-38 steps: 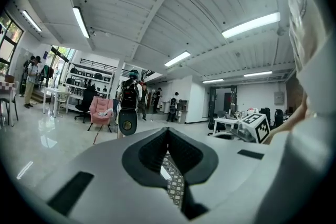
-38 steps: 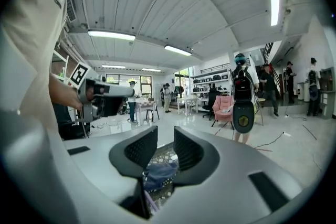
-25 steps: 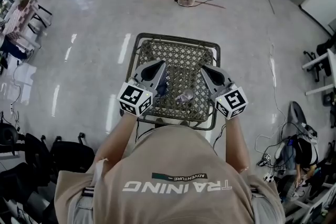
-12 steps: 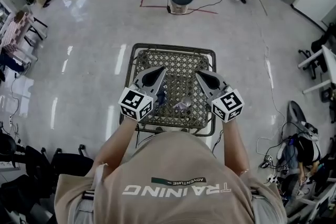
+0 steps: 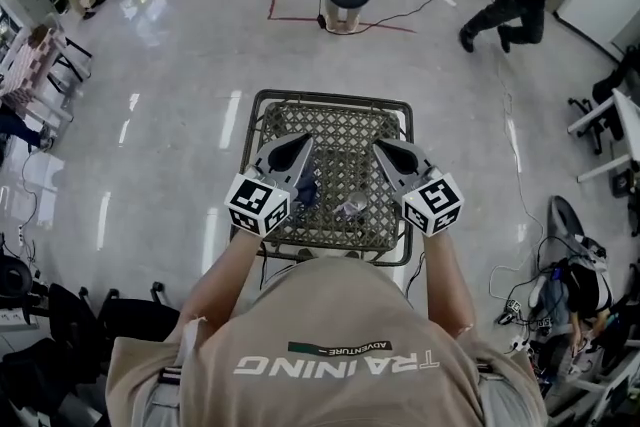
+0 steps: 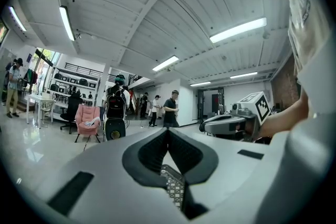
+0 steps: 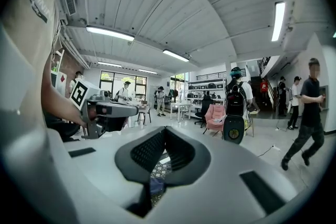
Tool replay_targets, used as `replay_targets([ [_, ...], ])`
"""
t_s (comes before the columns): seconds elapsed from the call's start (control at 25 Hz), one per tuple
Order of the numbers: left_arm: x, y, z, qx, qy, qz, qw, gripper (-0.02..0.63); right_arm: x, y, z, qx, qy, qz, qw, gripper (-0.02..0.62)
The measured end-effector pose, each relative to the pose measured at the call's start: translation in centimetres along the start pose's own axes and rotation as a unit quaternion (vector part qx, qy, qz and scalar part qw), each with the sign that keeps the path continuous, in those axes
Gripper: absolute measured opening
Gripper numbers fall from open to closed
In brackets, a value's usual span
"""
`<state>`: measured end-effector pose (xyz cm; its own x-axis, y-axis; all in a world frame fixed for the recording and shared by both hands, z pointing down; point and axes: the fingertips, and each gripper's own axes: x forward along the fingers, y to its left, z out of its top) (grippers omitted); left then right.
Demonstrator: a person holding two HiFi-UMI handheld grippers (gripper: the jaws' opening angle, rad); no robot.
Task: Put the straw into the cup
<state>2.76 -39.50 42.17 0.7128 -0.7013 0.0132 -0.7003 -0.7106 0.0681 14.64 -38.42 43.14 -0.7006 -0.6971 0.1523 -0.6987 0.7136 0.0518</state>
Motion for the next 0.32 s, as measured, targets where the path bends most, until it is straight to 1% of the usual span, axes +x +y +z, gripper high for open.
replay_targets([
  [0.16,-0.8,0.6,-0.5,-0.003,0.005,0.006,1.0000,0.015,0.5,0.5,-0.3,0.007,0.001,-0.002,1.000,0.017],
  [0.32,-2.1,1.4,-1.0,-0.006,0.012,0.014,0.9998,0.015,1.2,1.8,-1.2,0.015,0.011,0.008,1.000,0.017],
])
